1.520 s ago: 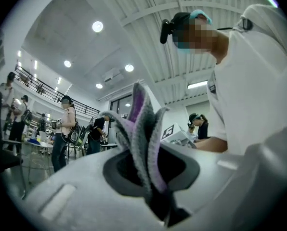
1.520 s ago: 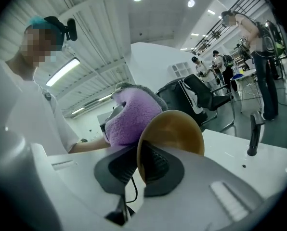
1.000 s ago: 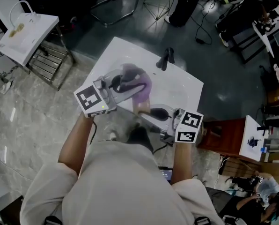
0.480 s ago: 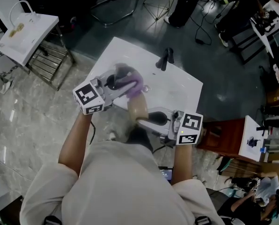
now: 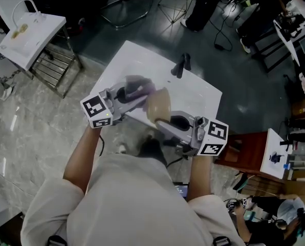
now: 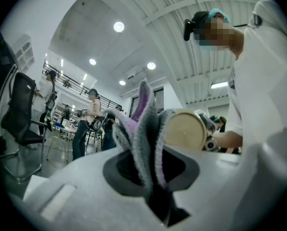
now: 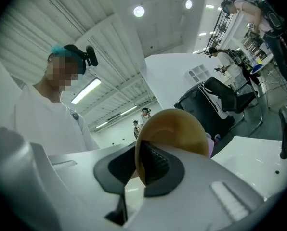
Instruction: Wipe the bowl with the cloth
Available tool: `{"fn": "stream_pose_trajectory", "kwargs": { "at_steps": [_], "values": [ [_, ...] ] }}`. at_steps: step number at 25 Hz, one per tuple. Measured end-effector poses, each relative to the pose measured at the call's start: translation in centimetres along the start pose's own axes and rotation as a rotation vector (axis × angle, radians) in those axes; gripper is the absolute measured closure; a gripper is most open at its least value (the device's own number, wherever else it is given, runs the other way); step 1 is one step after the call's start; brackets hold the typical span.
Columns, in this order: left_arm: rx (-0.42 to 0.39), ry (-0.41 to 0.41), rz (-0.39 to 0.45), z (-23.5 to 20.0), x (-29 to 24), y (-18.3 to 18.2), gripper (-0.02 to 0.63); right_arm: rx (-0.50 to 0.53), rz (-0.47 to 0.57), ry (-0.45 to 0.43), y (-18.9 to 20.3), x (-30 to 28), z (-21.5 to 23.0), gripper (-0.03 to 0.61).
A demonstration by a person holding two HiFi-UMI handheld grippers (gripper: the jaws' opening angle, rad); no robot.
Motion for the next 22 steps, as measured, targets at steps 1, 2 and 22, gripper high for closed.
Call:
{"fn": "stream_pose_trajectory", "kwargs": {
  "at_steps": [1, 2, 22],
  "values": [
    [0.006, 0.009, 0.002, 0.3, -0.1, 0.2, 0.554, -0.012, 0.032, 0.018, -0.6, 0.2, 0.4, 0.561],
    [0.014, 0.018, 0.005, 0.5, -0.3, 0.4, 0.554, -0.025, 0.063, 0.037, -1.2, 0.4, 0.9, 0.561],
    [0.106, 0.180, 0.139, 4.2, -1.2, -0.9, 0.552, -0.058, 0.184, 0.371, -2.8, 1.9, 6.9, 0.564]
  ]
}}
Point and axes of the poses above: the fingertips, and each gripper's own axes: x backward along the fingers, z to its right, y out of its underside, the point moved 1 cm from there along x, backward along the fingers, and after that the axes turned 12 degrees about x, right-handed, at the moved point
